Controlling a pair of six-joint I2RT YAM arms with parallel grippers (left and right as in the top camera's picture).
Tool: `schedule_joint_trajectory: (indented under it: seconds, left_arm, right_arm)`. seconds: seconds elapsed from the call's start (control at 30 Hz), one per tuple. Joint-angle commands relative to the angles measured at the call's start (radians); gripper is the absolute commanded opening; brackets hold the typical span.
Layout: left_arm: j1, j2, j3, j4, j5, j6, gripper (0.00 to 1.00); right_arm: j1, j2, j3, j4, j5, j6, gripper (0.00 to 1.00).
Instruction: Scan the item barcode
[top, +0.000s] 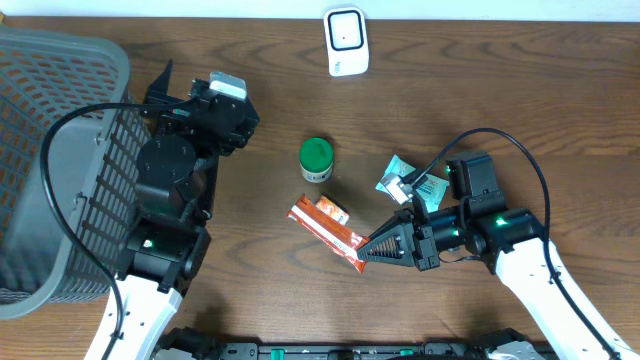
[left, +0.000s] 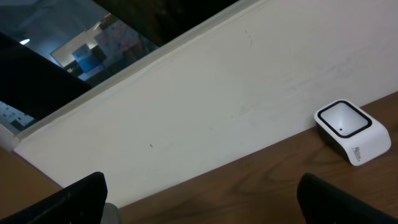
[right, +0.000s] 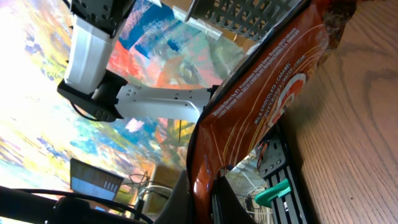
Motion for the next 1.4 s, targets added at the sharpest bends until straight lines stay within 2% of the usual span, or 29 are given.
schedule_joint_trajectory:
  seconds: [0.0, 0.27, 0.4, 0.7, 0.87, 1.03, 1.13, 1.37]
  left_arm:
    - [0.005, 0.000, 0.009, 0.006, 0.016, -0.008, 0.98]
    - [0.005, 0.000, 0.009, 0.010, 0.016, -0.008, 0.98]
    - [0.005, 0.000, 0.009, 0.010, 0.016, -0.008, 0.98]
    - [0.005, 0.000, 0.009, 0.009, 0.016, -0.008, 0.98]
    - [0.005, 0.000, 0.009, 0.009, 0.016, -0.008, 0.98]
    - [0.005, 0.000, 0.009, 0.009, 0.016, -0.008, 0.98]
    - [0.005, 0.000, 0.009, 0.009, 0.016, -0.008, 0.98]
    - [0.005, 0.000, 0.009, 0.008, 0.016, -0.009, 0.98]
  right_arm:
    - [-0.005, -0.013, 0.018, 0.003, -0.040, 0.006, 0.01]
    - [-0.005, -0.015, 0.018, 0.007, -0.038, -0.001, 0.02]
    - [-0.005, -0.014, 0.018, 0.008, -0.019, -0.074, 0.02]
    - [-0.004, -0.014, 0.018, 0.014, 0.060, -0.073, 0.02]
    - [0.014, -0.014, 0.021, 0.022, 0.370, -0.002, 0.01]
    - [0.021, -0.014, 0.087, 0.061, 0.436, 0.019, 0.01]
    - [0.023, -0.014, 0.180, 0.013, 0.598, 0.039, 0.02]
    - [0.055, -0.014, 0.356, -0.137, 1.224, 0.073, 0.02]
